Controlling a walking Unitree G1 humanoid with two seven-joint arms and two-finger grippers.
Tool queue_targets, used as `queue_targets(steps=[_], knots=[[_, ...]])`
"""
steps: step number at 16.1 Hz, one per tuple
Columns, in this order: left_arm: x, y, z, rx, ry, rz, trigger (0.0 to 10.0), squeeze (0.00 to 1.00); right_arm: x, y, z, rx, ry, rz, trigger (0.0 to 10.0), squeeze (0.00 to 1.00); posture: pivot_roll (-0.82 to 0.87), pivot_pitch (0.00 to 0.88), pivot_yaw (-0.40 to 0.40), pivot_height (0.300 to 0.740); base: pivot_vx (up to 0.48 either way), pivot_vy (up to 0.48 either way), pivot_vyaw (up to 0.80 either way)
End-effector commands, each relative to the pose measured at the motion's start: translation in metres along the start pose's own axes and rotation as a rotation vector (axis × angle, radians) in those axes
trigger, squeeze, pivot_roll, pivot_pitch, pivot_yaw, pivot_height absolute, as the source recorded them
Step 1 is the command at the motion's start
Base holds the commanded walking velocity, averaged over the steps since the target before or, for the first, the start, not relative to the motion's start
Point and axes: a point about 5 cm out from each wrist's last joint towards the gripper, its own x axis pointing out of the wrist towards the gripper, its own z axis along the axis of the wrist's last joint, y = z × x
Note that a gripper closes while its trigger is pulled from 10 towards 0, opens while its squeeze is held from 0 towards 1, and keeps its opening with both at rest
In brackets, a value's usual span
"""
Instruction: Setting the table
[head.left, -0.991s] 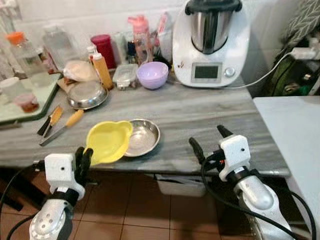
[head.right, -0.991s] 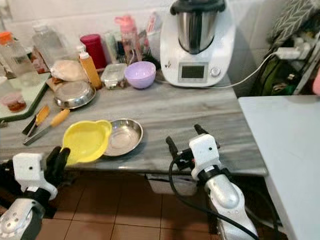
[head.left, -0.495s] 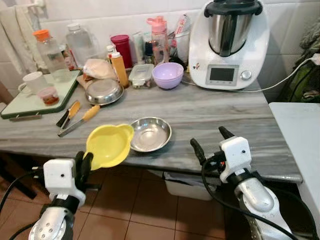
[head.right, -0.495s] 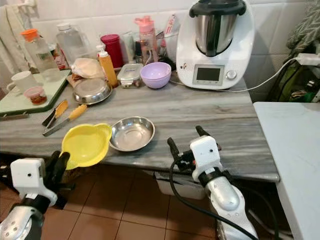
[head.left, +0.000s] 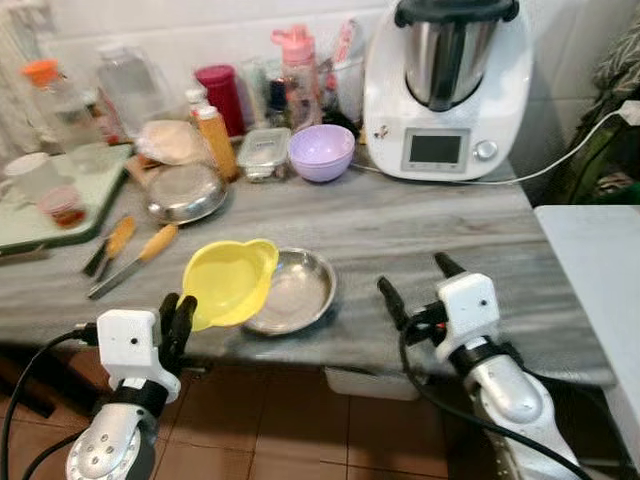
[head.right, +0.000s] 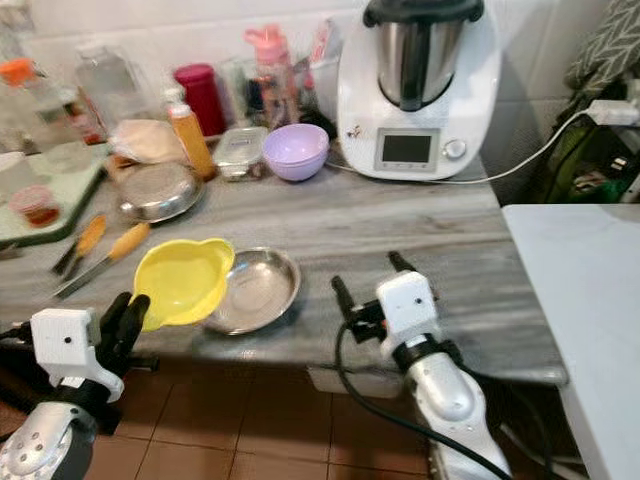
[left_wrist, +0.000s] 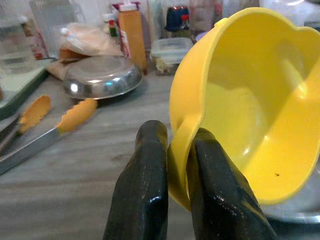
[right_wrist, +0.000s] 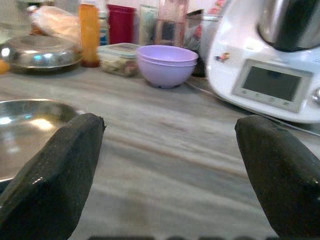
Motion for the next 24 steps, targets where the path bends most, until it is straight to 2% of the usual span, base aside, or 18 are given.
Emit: queue_targets(steps=[1, 4, 6, 13, 15, 20, 21, 22, 24], knots=[[0.002, -0.003, 0.001, -0.010, -0.002, -0.021, 10.0, 0.00, -0.002, -0.003, 0.000, -0.008, 0.000, -0.004, 10.0, 0.00, -0.21, 0.007, 0.117, 0.740, 0.416, 0.000, 0.00], [0.001, -0.004, 0.001, -0.012, -0.001, -0.027, 10.0, 0.00, -0.001, -0.001, 0.000, -0.008, -0.003, 0.002, 10.0, 0.00, -0.21, 0.006, 0.117, 0.740, 0.421, 0.000, 0.00], [0.001, -0.005, 0.003, -0.037, -0.014, -0.018, 10.0, 0.00, 0.000, -0.001, 0.000, -0.008, -0.005, 0.006, 10.0, 0.00, -0.20, 0.005, 0.115, 0.740, 0.000, 0.000, 0.00], [0.003, 0.004, 0.002, 0.000, 0.014, 0.048, 10.0, 0.00, 0.002, 0.001, 0.000, -0.013, -0.011, 0.028, 10.0, 0.00, -0.20, 0.002, 0.113, 0.740, 0.000, 0.000, 0.00], [0.015, 0.008, 0.003, -0.021, 0.029, 0.057, 10.0, 0.00, 0.003, 0.003, 0.001, -0.020, -0.017, 0.038, 10.0, 0.00, -0.20, 0.000, 0.113, 0.740, 0.000, 0.000, 0.00], [0.067, 0.009, 0.019, -0.057, 0.082, 0.045, 10.0, 0.00, 0.003, 0.007, 0.004, -0.034, -0.023, 0.062, 10.0, 0.00, -0.23, 0.020, 0.124, 0.740, 0.000, 0.000, 0.00], [0.068, 0.009, 0.019, -0.055, 0.082, 0.045, 10.0, 0.00, 0.003, 0.008, 0.004, -0.035, -0.023, 0.062, 10.0, 0.00, -0.23, 0.020, 0.124, 0.740, 0.000, 0.000, 0.00], [0.078, 0.012, 0.022, -0.062, 0.124, 0.032, 10.0, 0.00, 0.001, 0.008, 0.004, -0.044, -0.024, 0.068, 10.0, 0.00, -0.23, 0.023, 0.129, 0.740, 0.000, 0.000, 0.00], [0.086, 0.018, 0.026, -0.083, 0.176, 0.035, 10.0, 0.00, -0.001, 0.010, 0.003, -0.051, -0.020, 0.083, 10.0, 0.00, -0.24, 0.023, 0.135, 0.740, 0.000, 0.000, 0.00]])
